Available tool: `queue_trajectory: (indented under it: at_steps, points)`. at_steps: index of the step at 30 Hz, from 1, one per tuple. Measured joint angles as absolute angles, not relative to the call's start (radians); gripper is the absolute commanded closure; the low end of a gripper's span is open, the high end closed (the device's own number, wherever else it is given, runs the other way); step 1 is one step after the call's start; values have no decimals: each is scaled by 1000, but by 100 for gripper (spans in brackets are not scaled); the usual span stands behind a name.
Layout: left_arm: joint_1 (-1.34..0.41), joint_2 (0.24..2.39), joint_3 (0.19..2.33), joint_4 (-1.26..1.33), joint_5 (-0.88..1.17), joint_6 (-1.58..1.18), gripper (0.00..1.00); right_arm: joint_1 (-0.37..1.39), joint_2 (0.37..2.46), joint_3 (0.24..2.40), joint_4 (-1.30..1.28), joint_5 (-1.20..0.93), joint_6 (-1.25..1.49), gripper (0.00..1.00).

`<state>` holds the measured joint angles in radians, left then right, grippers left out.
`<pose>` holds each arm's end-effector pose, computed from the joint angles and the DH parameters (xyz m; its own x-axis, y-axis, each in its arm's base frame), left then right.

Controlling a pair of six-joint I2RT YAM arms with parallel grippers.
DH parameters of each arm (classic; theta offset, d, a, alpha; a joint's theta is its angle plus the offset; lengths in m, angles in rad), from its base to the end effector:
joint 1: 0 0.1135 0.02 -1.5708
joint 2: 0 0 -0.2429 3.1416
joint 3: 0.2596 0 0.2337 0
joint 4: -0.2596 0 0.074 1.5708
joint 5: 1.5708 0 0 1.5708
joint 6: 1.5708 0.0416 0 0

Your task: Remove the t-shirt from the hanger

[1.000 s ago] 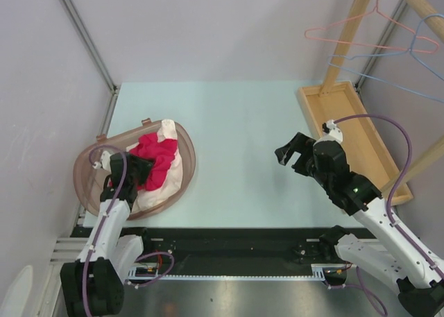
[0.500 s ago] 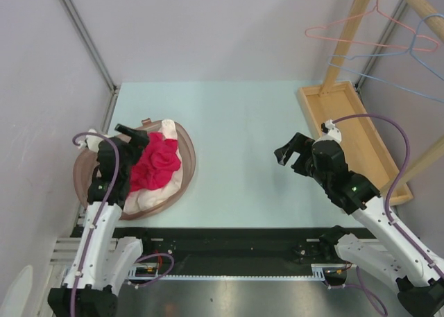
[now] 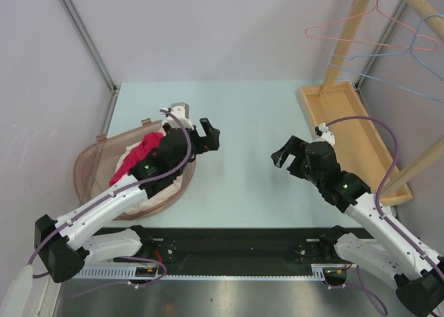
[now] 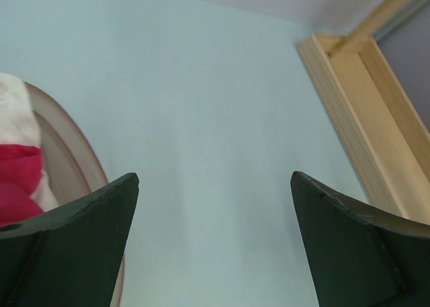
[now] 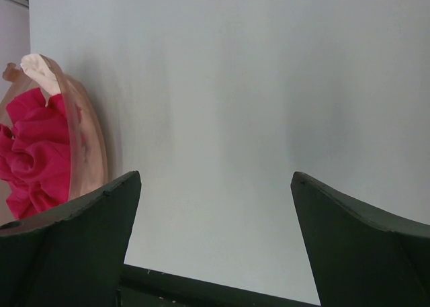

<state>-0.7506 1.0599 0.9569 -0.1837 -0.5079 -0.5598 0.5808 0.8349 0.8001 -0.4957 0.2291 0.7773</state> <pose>0.1878 -0.1475 0.3306 -0.3106 -0.3448 -0.8858 0.1061 0.9135 -0.3928 0.1586 0.0928 0.2877 -0.5614 0.4485 -0.6954 0.0325 0.8517 0.5231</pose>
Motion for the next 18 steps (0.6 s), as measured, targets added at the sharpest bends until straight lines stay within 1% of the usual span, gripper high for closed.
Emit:
queue_trajectory:
  at_steps: [3,10,18]
  points:
    - [-806,1073,905,-115,-456,-516,0,578,835,753,-478,219,794,0]
    - [-857,1020,667,92,-220,-487,0,574,828,611,-380,161,835,0]
    - [-866,861,391,260,9,-525,0,549,729,359,-124,-20,875,0]
